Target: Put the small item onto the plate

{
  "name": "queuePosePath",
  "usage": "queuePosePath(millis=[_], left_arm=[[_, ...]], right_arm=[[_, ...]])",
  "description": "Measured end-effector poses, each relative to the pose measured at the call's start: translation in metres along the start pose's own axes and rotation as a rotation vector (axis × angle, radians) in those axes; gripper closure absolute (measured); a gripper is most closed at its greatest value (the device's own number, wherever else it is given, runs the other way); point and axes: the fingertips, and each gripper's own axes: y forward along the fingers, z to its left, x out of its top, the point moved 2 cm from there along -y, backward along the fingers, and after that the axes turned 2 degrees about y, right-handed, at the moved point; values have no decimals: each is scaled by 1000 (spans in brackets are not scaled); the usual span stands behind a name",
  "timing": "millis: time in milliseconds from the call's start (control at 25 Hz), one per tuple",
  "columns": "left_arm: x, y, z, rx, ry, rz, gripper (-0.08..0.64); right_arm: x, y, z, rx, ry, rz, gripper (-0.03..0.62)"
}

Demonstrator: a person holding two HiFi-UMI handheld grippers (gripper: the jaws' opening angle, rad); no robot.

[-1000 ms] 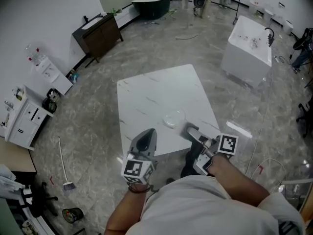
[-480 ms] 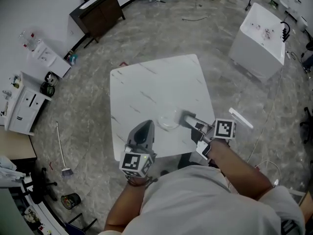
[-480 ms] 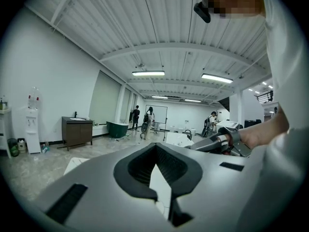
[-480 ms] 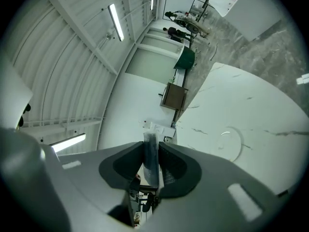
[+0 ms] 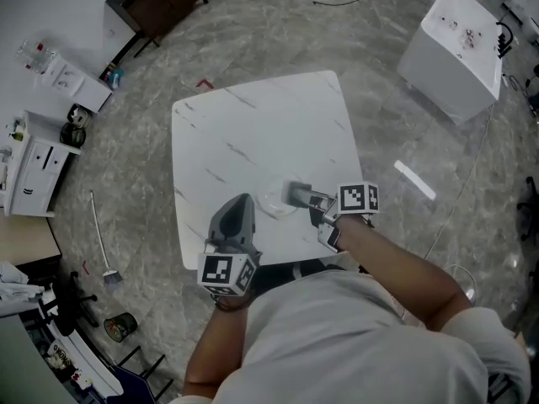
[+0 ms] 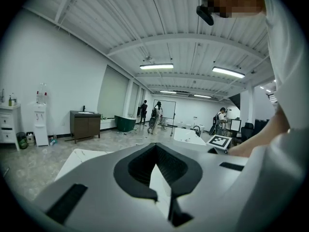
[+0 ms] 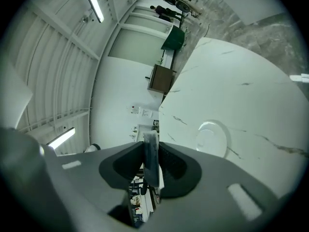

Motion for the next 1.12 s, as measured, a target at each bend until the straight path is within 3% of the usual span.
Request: queuePosePath(millis=[400, 600, 1120], left_arm=[[-40, 25, 25, 18, -8, 53, 554], [-65, 41, 37, 22, -53, 76, 554], [-109, 58, 62, 2, -121, 139, 554]], right_arm=[[-3, 56, -77, -122, 47, 82, 495], [1, 79, -108, -170, 56, 96, 496], [-16, 117, -146, -251, 42, 183, 495]])
